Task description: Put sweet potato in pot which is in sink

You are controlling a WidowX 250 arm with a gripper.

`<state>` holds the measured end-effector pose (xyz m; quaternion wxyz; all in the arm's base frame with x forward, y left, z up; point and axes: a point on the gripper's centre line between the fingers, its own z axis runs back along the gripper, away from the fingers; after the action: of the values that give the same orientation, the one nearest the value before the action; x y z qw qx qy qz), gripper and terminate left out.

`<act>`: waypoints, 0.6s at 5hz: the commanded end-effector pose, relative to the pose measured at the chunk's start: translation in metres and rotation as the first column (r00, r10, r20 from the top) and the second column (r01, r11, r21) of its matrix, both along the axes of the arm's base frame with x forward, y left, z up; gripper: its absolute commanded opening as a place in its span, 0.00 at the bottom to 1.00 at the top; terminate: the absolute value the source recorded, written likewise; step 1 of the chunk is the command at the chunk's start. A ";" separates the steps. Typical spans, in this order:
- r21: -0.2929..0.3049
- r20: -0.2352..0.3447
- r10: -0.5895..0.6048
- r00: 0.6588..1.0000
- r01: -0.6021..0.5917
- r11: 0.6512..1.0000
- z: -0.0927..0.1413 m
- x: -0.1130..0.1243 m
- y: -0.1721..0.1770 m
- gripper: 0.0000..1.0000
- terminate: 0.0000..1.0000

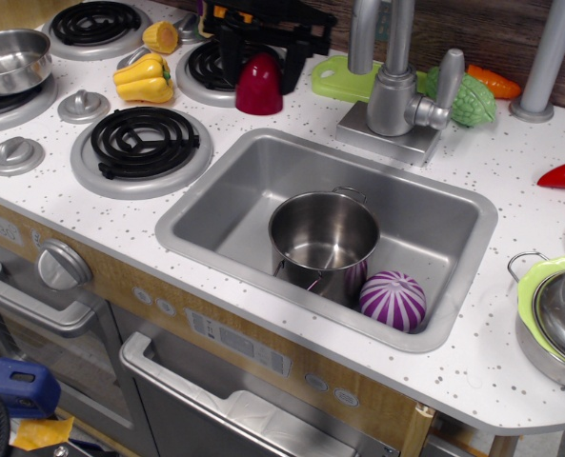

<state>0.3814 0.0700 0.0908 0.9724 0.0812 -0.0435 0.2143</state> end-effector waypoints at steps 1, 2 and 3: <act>-0.068 0.125 0.092 0.988 -0.084 0.994 0.016 -0.007 -0.009 0.00 0.00; -0.075 0.154 0.152 0.976 -0.142 0.987 0.001 -0.013 -0.025 0.00 0.00; -0.087 0.163 0.177 0.971 -0.165 0.982 -0.004 -0.015 -0.032 0.00 0.00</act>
<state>0.3617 0.0367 0.0568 0.9470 0.0403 -0.0735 0.3101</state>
